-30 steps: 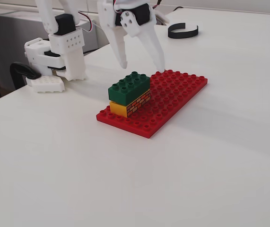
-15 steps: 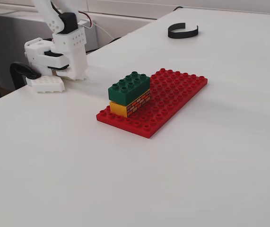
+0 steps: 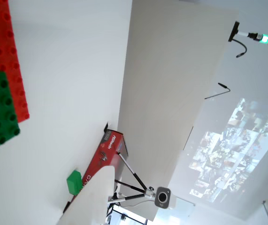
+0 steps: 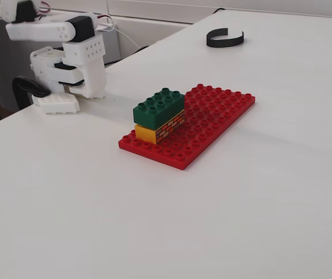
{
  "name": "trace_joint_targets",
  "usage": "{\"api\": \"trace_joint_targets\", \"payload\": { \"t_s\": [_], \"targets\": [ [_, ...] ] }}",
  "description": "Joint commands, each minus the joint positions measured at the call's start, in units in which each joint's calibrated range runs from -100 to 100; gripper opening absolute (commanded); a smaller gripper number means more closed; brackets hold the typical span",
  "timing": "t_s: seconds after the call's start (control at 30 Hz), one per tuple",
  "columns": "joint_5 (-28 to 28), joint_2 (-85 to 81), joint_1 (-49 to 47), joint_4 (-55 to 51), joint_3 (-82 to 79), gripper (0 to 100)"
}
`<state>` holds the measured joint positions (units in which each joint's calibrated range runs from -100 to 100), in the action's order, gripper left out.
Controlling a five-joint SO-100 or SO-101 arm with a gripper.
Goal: Grab the loose lego brick and stack it on top of the fixed one.
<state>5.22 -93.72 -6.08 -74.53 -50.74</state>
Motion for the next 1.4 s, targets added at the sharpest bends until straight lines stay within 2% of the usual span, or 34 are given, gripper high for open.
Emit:
{"api": "trace_joint_targets", "payload": {
  "t_s": [0.0, 0.4, 0.57, 0.67, 0.77, 0.8, 0.87, 1.37],
  "targets": [
    [0.0, -5.9, -0.4, 3.6, -17.5, 34],
    [0.0, -5.6, 0.1, 8.3, -42.9, 34],
    [-0.2, -5.5, 0.1, 6.5, -43.9, 34],
    [-2.9, -5.5, 0.2, 4.4, -43.3, 25],
    [-4.4, -5.5, 0.2, 4.2, -43.2, 4],
    [-4.8, -5.5, 0.2, 4.2, -43.2, 0],
    [-5.1, -5.5, 0.2, 2.8, -42.9, 3],
    [-5.0, -5.5, 0.1, 1.4, -42.4, 1]
  ]
}}
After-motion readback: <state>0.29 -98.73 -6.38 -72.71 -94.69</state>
